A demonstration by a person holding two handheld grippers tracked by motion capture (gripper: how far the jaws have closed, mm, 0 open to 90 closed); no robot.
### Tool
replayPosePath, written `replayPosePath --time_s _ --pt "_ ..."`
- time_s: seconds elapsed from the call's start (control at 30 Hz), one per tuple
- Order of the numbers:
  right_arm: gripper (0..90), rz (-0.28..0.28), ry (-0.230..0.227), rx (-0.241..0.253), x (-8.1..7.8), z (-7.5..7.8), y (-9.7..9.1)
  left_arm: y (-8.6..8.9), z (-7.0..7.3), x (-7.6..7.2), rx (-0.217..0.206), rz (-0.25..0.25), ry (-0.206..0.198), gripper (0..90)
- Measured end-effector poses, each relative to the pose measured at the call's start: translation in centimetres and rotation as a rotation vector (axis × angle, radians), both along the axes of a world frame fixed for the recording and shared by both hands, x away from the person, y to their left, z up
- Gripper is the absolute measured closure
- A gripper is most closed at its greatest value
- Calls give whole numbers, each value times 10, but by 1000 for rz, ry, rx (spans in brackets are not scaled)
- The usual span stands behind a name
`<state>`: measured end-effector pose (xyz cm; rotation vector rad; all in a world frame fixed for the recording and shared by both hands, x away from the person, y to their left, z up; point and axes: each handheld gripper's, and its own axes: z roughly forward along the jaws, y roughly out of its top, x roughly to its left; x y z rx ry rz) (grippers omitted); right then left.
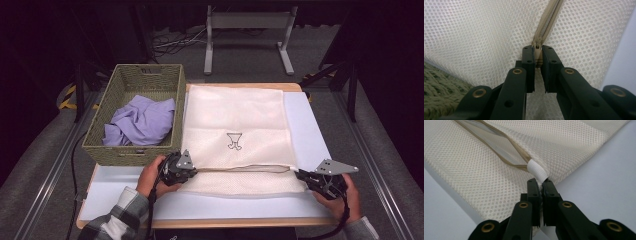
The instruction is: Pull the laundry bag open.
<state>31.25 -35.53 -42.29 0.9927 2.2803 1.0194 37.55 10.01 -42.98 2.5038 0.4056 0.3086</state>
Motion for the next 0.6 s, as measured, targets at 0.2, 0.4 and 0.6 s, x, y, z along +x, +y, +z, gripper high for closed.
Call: replayPosePath --time_s 0.2,0.4,0.6 --pt "864 -1 1 -2 0 0 0 7 0 1 -17 13 5 818" --pt "864 -1 1 -1 0 0 0 11 -1 0 -11 20 2 818" --pt "864 1 3 -1 0 0 0 16 0 -1 -8 27 -2 818"
